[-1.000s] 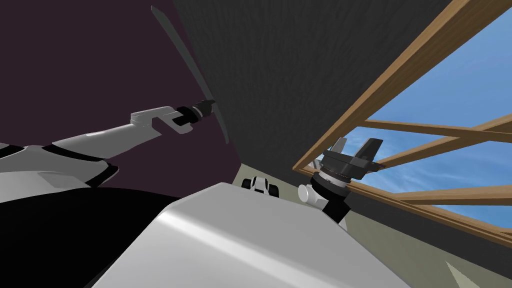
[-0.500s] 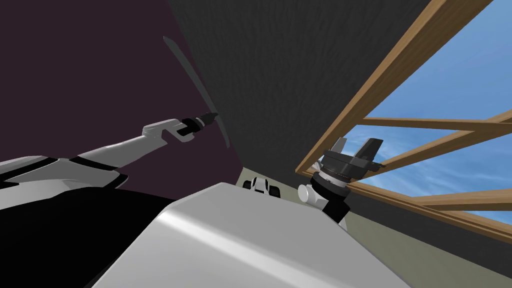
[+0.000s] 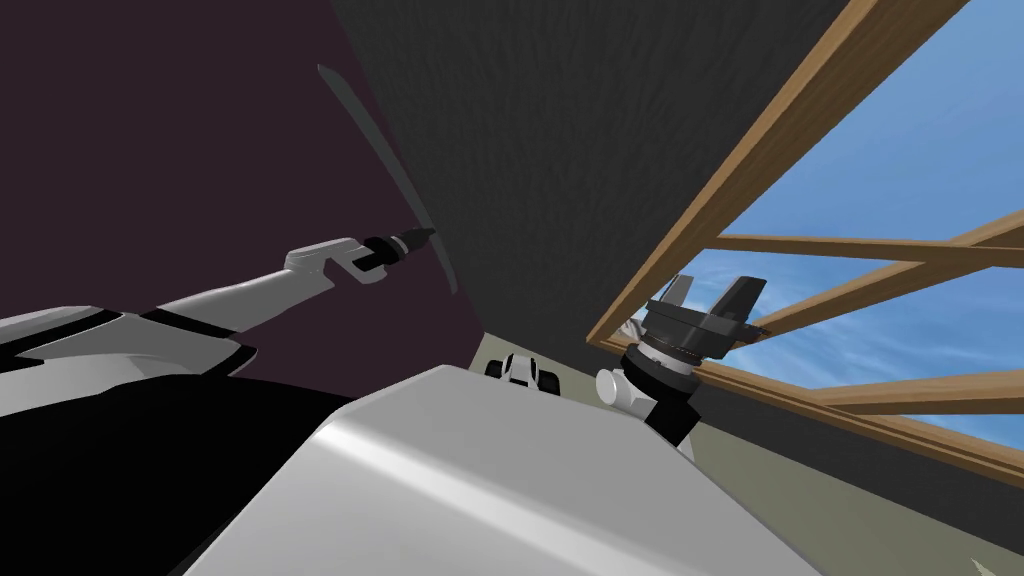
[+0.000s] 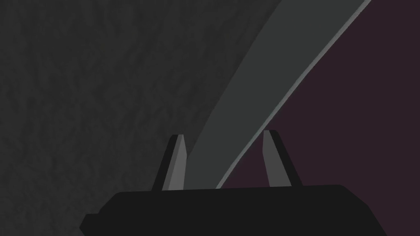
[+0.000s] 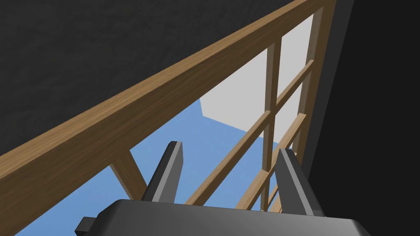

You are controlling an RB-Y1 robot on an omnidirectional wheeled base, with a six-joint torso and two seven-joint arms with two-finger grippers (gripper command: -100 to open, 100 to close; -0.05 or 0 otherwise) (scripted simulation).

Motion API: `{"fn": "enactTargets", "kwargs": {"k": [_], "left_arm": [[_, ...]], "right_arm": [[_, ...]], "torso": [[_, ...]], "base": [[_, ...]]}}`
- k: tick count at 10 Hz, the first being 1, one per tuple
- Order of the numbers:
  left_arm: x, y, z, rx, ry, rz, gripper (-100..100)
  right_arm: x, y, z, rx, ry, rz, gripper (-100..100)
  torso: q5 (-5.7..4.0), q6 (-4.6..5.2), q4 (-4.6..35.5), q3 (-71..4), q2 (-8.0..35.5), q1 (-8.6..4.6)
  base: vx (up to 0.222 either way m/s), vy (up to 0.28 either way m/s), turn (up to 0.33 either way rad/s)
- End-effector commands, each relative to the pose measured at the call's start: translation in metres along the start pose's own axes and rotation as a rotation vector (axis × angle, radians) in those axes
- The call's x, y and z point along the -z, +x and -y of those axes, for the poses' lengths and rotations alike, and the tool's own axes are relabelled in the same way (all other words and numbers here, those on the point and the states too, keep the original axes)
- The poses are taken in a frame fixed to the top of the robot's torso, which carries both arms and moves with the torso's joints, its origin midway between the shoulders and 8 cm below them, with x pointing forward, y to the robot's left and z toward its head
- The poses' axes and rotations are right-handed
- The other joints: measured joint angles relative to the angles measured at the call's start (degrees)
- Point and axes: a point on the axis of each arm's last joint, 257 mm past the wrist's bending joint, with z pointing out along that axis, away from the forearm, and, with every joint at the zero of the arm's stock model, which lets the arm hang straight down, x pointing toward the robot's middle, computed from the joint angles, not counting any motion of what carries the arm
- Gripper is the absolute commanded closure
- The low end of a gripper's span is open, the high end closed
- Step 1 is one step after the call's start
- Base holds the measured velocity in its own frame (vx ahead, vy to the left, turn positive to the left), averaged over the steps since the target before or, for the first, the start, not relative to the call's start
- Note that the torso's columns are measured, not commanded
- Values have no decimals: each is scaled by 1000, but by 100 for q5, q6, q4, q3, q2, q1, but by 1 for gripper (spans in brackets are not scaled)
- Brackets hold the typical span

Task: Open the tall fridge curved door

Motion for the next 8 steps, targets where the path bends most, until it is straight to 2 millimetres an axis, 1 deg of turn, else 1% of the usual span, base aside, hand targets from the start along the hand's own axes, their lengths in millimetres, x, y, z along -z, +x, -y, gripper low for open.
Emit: {"fn": "enactTargets", "kwargs": {"k": [1,2,3,4,5,6,7,8], "left_arm": [[-2,7,29,62,45,-21,100],[-4,5,48,93,72,-26,100],[-4,9,55,93,84,-34,100],[-4,11,80,123,122,-50,100],[-4,11,80,123,122,-50,100],[-3,12,102,153,155,-65,100],[-3,14,104,153,159,-68,100],[-1,18,128,183,195,-89,100]], "right_arm": [[0,0,0,0,0,0,0],[0,0,0,0,0,0,0],[0,0,0,0,0,0,0],[0,0,0,0,0,0,0],[0,0,0,0,0,0,0],[0,0,0,0,0,0,0],[0,0,0,0,0,0,0],[0,0,0,0,0,0,0]], "torso": [[-43,39,13,36,46,-136],[-59,50,20,53,62,-182],[-73,59,34,57,78,-202],[-81,63,43,54,78,-203],[-91,72,51,55,85,-219],[-98,67,58,53,82,-217],[-108,70,68,58,94,-230],[-115,70,76,58,96,-234]], "base": [[-71,-104,10],[-75,-90,15],[-76,-77,19],[-102,-96,16],[-86,-88,-9],[-97,-95,12],[-88,-89,11],[-83,-114,21]]}}
